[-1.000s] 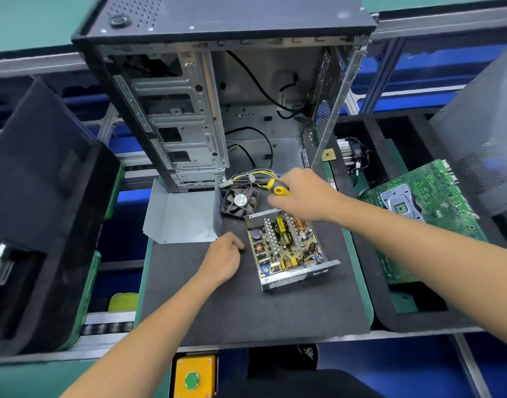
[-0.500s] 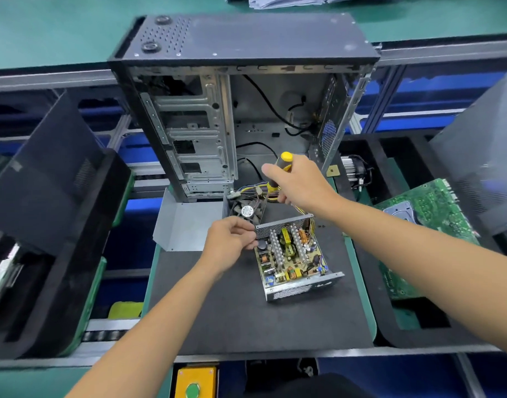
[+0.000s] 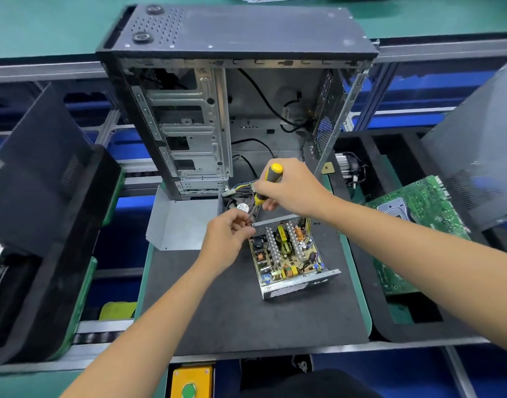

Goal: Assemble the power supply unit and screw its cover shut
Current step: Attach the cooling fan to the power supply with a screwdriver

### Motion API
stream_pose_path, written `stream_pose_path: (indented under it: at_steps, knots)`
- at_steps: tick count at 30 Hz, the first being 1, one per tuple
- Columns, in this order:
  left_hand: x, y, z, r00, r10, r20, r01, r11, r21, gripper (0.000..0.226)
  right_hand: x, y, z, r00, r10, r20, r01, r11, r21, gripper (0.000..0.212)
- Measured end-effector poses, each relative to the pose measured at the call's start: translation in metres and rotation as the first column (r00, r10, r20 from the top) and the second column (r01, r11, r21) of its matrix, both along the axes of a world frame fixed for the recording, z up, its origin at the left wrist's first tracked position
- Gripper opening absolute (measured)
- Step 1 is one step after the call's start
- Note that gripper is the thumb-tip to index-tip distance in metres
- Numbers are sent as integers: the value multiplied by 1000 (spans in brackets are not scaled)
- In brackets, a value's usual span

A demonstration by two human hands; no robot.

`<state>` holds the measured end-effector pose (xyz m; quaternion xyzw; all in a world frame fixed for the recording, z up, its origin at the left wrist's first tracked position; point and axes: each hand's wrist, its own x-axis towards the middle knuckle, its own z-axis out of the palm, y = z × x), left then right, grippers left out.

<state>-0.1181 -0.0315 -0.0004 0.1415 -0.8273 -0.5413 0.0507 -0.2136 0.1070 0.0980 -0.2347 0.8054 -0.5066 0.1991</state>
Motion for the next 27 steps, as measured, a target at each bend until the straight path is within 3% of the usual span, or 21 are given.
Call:
stream_pose_path:
  at_steps: [8,17,23,27]
  knots:
    - [-2,-8,6,996,6,-89,-12,998,-65,36,-2,-6,5,1000,-21,-14,20,1000,-3,18]
    - [-4,-6,3,980,8,-201,-57,969,-240,14,-5,-8,11,1000,-19,9,19,999,34,18]
    - [-6,-8,-1,968,-81,-237,-18,921,-388,13,-5,-10,11,1000,-1,-30,3,999,52,20]
    - [-5,-13,-5,968,-76,-239,-21,925,-379,15,-4,-10,8,1000,-8,-12,8,1000,24,20]
